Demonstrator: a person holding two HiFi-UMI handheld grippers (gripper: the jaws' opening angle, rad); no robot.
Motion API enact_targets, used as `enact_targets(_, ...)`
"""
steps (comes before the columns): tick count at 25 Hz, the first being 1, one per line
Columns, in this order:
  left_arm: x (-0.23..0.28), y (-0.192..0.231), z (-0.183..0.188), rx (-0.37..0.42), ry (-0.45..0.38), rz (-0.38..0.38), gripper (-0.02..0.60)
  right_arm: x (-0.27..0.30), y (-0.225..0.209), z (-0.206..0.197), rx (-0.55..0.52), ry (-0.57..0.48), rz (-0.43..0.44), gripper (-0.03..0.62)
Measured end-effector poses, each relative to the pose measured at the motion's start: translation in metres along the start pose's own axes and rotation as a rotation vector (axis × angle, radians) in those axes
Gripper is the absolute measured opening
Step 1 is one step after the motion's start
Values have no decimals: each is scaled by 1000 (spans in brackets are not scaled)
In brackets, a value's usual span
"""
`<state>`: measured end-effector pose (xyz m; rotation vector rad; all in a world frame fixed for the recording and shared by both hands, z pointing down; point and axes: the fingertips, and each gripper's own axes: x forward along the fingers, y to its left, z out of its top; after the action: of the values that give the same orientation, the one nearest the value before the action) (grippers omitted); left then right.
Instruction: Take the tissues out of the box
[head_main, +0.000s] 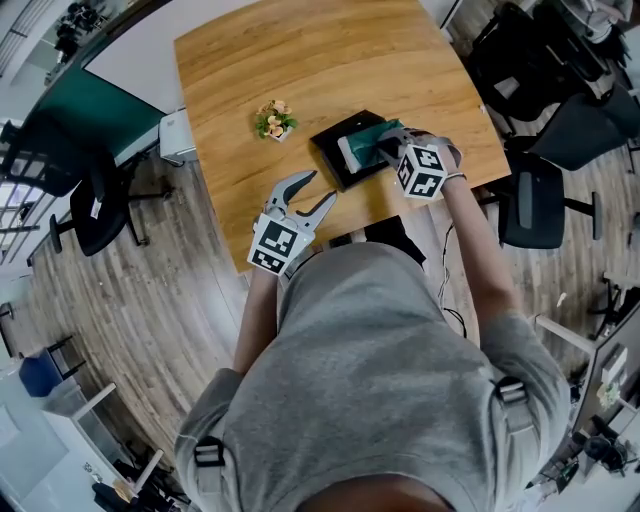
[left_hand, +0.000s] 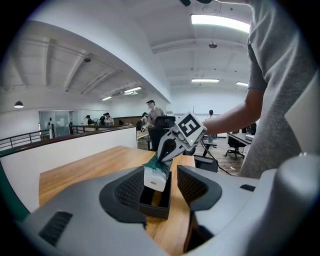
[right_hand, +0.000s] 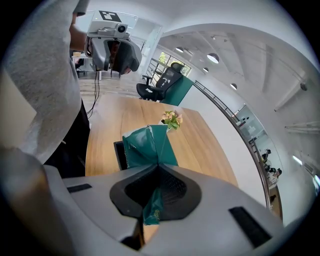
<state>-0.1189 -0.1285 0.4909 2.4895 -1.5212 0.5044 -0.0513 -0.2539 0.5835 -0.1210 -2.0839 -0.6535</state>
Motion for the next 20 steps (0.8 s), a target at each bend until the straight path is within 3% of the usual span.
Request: enact_targets(20,-6,0,-3,7,7,-2,222,3,-2,4,-25,9,-2,6)
